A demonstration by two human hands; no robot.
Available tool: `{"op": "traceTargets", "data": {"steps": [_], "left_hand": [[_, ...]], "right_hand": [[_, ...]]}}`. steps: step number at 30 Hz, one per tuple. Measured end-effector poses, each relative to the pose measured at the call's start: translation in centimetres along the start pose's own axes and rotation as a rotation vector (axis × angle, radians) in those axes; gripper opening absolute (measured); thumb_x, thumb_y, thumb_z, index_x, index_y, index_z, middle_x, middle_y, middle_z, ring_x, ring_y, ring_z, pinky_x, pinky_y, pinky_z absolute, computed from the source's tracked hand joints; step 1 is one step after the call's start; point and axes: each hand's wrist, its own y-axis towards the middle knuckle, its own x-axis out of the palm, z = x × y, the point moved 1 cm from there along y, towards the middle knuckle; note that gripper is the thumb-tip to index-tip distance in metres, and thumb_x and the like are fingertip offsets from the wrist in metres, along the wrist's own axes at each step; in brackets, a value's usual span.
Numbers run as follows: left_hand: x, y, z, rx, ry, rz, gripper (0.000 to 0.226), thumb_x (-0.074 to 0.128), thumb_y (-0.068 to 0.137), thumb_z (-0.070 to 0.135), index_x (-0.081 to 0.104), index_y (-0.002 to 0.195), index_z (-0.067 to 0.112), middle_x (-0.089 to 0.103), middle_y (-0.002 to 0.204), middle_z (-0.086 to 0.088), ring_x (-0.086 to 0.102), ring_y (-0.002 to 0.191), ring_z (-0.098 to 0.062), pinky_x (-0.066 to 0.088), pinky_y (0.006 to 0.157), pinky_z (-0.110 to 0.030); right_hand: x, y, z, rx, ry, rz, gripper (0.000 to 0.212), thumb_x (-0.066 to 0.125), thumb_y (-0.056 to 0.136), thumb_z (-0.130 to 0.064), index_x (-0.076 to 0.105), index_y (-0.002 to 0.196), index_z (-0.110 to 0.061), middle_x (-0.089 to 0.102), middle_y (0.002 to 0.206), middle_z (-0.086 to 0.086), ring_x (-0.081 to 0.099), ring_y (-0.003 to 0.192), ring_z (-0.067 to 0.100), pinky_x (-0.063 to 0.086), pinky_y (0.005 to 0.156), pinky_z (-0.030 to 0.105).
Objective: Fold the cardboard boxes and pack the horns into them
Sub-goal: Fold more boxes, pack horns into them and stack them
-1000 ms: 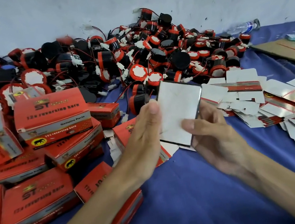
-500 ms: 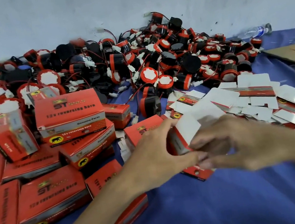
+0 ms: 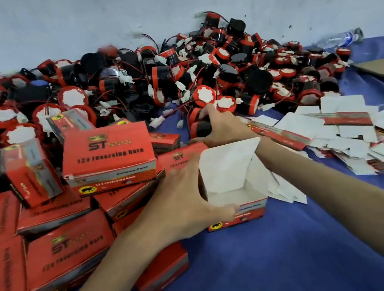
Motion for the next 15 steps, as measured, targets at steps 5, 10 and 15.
{"op": "traceTargets", "data": {"steps": [5, 10, 15], "left_hand": [[0.2, 0.3, -0.2, -0.014, -0.003, -0.011, 0.083, 0.079, 0.064, 0.048, 0.040, 0.136, 0.036, 0.056, 0.128, 0.018, 0.052, 0.118, -0.006, 0.047, 0.097, -0.032], [0.3, 0.2, -0.1, -0.033, -0.027, 0.014, 0.088, 0.079, 0.065, 0.048, 0.031, 0.138, 0.038, 0.057, 0.125, 0.013, 0.049, 0.117, -0.009, 0.046, 0.097, -0.032], [-0.1, 0.0, 0.5, -0.036, -0.090, 0.022, 0.110, 0.074, 0.059, 0.051, 0.008, 0.147, 0.051, 0.062, 0.123, 0.005, 0.056, 0.114, -0.013, 0.049, 0.096, -0.036]], "right_hand": [[-2.2, -0.6, 1.7, -0.009, 0.568, 0.102, 0.065, 0.076, 0.076, -0.004, 0.037, 0.126, -0.021, 0.052, 0.111, 0.001, 0.063, 0.093, 0.016, 0.055, 0.066, 0.021], [-4.5, -2.3, 2.9, -0.068, 1.176, 0.208, 0.059, 0.071, 0.068, -0.004, 0.041, 0.115, -0.024, 0.056, 0.117, 0.012, 0.069, 0.083, 0.019, 0.059, 0.071, 0.032], [-4.7, -2.2, 2.2, 0.028, 1.750, 0.320, 0.031, 0.055, 0.097, -0.019, 0.053, 0.117, 0.004, 0.057, 0.116, 0.022, 0.062, 0.102, 0.030, 0.059, 0.078, 0.040]]}}
